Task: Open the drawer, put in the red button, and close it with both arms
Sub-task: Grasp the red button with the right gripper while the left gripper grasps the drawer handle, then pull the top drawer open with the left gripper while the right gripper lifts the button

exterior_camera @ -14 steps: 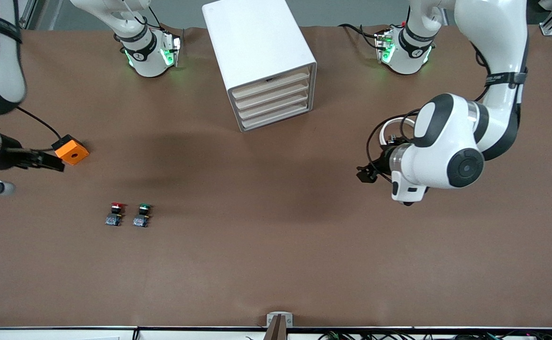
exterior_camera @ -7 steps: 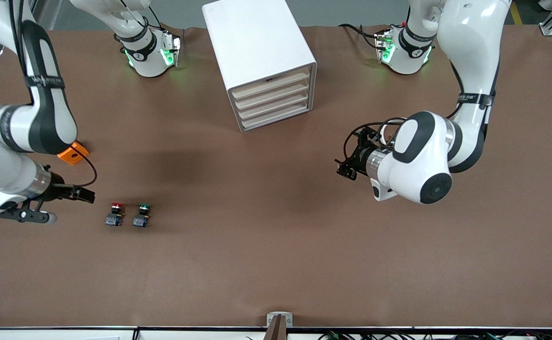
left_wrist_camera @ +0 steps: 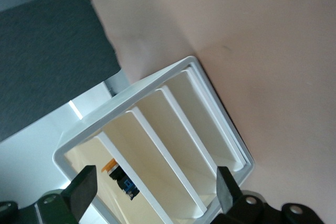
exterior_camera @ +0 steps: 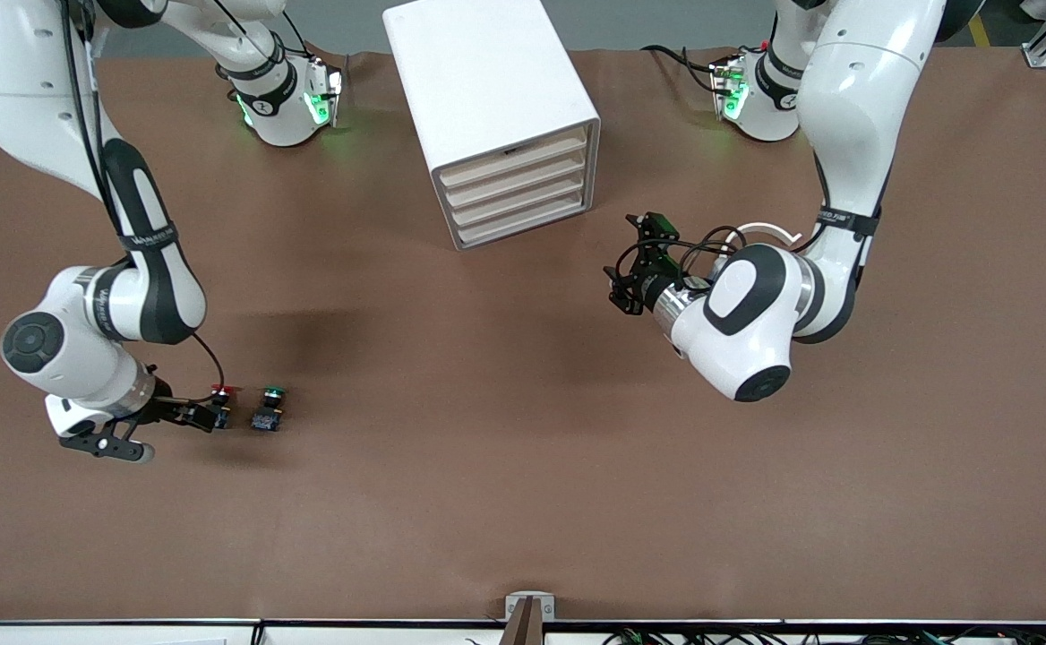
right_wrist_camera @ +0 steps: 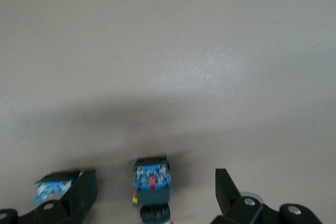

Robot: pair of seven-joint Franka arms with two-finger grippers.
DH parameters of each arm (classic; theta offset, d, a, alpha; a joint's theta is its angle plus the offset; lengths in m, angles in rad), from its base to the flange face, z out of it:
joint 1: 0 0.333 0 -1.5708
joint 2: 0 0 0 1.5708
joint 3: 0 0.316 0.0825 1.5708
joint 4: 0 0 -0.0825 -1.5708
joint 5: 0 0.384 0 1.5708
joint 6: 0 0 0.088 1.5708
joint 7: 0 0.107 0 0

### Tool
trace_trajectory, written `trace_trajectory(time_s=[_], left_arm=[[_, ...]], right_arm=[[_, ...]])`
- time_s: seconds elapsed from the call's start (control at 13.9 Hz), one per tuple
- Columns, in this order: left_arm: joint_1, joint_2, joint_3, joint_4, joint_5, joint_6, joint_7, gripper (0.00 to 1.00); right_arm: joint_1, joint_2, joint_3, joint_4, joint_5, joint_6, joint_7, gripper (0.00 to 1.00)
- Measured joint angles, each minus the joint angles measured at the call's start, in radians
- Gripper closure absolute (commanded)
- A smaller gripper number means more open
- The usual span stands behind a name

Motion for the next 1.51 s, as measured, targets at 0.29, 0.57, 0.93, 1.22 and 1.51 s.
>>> trace_trajectory(time_s=[0.29, 0.57, 0.93, 1.22, 1.51], left_arm=[[0.0, 0.067, -0.002, -0.001, -0.065, -0.026, -0.113, 0.0], [-0.006, 0.143, -0.027, 0.0, -0.101, -0.06, -0.196, 0.0], [-0.023, 0.181, -0.089, -0.002, -0.102, -0.092, -0.287, 0.29], [-0.061, 0.189, -0.089, -0.01, -0.102, -0.094, -0.291, 0.39], [-0.098, 0.191, -0.089, -0.024, -0.102, -0.096, -0.292, 0.39]], right_arm=[[-0.001, 0.038, -0.001, 0.001, 0.0, 0.026, 0.042, 0.0], [0.0, 0.044, 0.001, -0.001, 0.0, 0.022, 0.059, 0.0], [0.006, 0.054, 0.005, -0.012, 0.0, 0.014, 0.064, 0.0], [0.008, 0.055, 0.006, -0.018, 0.0, 0.011, 0.065, 0.0], [0.008, 0.055, 0.006, -0.023, 0.0, 0.01, 0.064, 0.3]])
